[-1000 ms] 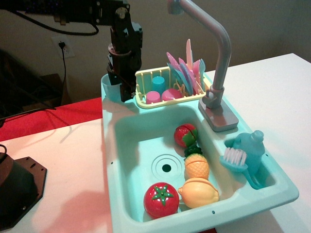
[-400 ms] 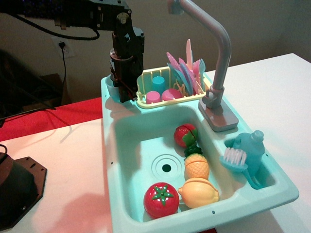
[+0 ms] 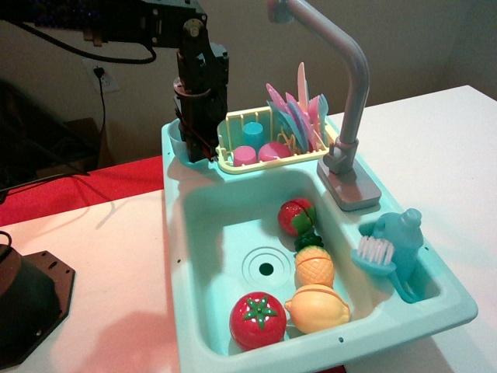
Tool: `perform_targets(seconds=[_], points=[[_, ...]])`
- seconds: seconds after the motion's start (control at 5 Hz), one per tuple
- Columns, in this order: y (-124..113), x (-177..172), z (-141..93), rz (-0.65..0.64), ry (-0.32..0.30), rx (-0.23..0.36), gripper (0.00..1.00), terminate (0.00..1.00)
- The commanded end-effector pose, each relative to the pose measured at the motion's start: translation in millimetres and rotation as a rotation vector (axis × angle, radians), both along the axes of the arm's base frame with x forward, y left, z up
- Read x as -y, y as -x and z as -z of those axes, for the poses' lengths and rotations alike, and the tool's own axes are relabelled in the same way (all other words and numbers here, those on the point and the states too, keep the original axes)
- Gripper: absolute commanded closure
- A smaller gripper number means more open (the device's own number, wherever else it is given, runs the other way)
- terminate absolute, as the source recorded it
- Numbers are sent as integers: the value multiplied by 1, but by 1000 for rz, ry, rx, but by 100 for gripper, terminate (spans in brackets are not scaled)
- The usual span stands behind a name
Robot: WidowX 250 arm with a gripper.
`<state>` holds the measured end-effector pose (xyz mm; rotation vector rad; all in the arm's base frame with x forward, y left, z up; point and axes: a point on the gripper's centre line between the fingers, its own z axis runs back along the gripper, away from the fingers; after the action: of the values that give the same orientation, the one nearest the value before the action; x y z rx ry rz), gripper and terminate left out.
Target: Put cup from counter to sink
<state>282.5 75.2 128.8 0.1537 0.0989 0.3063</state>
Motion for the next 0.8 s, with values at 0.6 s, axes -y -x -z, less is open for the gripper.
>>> perform_targets(seconds=[0.6], points=[[-8,87,-38,165,27,94,100,0]])
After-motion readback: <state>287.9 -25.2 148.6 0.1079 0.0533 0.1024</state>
